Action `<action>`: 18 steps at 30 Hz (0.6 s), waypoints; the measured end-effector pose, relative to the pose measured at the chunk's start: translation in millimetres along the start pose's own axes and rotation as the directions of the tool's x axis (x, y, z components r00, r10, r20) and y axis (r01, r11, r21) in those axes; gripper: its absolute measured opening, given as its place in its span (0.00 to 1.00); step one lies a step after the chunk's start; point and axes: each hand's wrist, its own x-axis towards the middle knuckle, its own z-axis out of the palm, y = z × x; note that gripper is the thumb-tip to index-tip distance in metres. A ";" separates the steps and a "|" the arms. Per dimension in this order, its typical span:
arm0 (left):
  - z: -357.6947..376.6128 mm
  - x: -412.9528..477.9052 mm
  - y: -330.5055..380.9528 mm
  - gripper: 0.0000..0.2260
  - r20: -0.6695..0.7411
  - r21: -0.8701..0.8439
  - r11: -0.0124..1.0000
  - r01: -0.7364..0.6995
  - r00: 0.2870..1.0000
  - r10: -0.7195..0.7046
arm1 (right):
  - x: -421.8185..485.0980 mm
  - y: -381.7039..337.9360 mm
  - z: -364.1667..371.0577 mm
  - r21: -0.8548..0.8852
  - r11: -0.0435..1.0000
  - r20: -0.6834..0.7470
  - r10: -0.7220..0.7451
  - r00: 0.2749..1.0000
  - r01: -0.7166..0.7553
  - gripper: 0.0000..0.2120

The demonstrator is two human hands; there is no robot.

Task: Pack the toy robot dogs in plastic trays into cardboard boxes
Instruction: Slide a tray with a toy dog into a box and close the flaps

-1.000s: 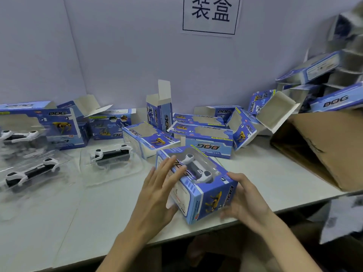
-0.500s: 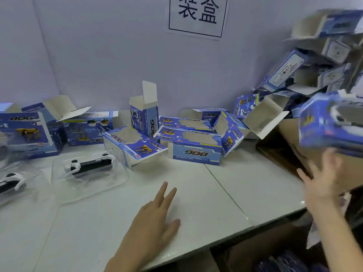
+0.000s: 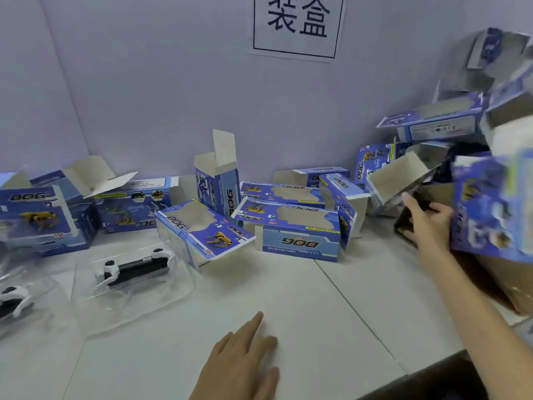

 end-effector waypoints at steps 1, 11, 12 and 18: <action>0.5 1.8 0.7 0.17 -0.007 0.003 1.000 0.004 1.000 -0.004 | 4.8 -3.6 6.5 0.004 1.000 -0.008 -0.017 1.000 0.017 0.40; -6.5 4.1 3.6 0.13 0.042 0.010 0.998 0.058 0.997 -0.059 | 7.3 -9.8 39.4 0.143 0.990 -0.116 0.017 0.993 0.000 0.15; -7.7 1.8 5.0 0.10 0.071 -0.003 0.996 0.088 0.994 -0.087 | 2.0 -13.0 37.7 0.112 0.990 -0.190 -0.066 0.980 0.088 0.15; -23.4 -5.5 -23.9 0.07 0.014 -0.369 0.914 0.168 0.985 -0.175 | -29.0 -61.7 42.2 0.005 0.804 -0.239 -0.576 0.782 0.594 0.11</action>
